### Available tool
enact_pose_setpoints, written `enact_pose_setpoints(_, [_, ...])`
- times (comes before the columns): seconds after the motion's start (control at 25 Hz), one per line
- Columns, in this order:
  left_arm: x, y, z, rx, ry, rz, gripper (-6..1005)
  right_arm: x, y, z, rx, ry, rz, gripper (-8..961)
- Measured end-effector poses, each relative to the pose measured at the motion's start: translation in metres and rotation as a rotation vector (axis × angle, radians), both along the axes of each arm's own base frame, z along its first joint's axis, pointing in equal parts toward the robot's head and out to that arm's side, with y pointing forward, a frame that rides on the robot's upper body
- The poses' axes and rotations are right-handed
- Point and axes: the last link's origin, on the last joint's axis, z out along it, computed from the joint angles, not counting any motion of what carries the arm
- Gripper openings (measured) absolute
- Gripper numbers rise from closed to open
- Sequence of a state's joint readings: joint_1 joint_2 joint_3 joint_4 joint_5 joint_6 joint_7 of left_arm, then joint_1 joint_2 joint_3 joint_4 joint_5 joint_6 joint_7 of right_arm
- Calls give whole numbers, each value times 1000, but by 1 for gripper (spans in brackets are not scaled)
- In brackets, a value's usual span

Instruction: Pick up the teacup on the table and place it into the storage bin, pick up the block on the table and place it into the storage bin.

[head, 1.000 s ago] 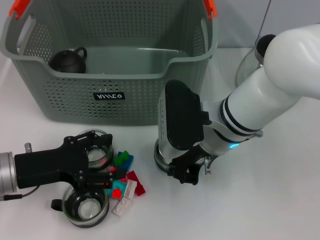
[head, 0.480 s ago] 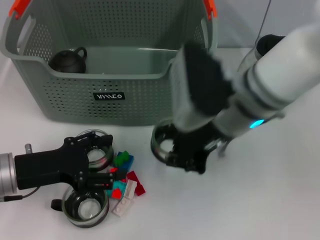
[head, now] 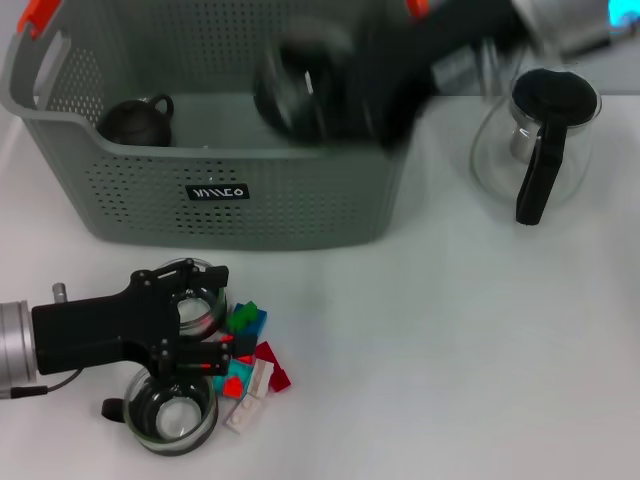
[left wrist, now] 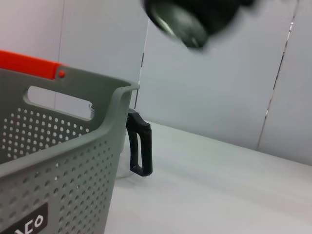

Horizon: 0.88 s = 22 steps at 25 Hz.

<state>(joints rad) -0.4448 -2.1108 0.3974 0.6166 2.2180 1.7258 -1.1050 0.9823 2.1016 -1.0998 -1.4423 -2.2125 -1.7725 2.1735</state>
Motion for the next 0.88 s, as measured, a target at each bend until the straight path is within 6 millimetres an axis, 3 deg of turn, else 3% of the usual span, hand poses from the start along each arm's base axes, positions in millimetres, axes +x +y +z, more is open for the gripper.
enact_pose_setpoints(0.12, [0, 0, 1, 0, -1, 0, 949, -14, 22, 6, 107, 108, -54, 59])
enact_pose_setpoints(0.24, [0, 1, 1, 6, -2, 2, 950, -16, 50, -1, 229, 174, -139, 59])
enact_pose_setpoints(0.48, [1, 3, 2, 20, -10, 2, 950, 2, 102, -40, 392, 194, -276, 60])
enact_pose_setpoints(0.68, [1, 4, 4, 36, -16, 2, 950, 17, 120, -75, 484, 127, -279, 59])
enact_pose_setpoints(0.88, [0, 6, 4, 45, -9, 9, 949, 32, 120, -103, 537, 51, -236, 58])
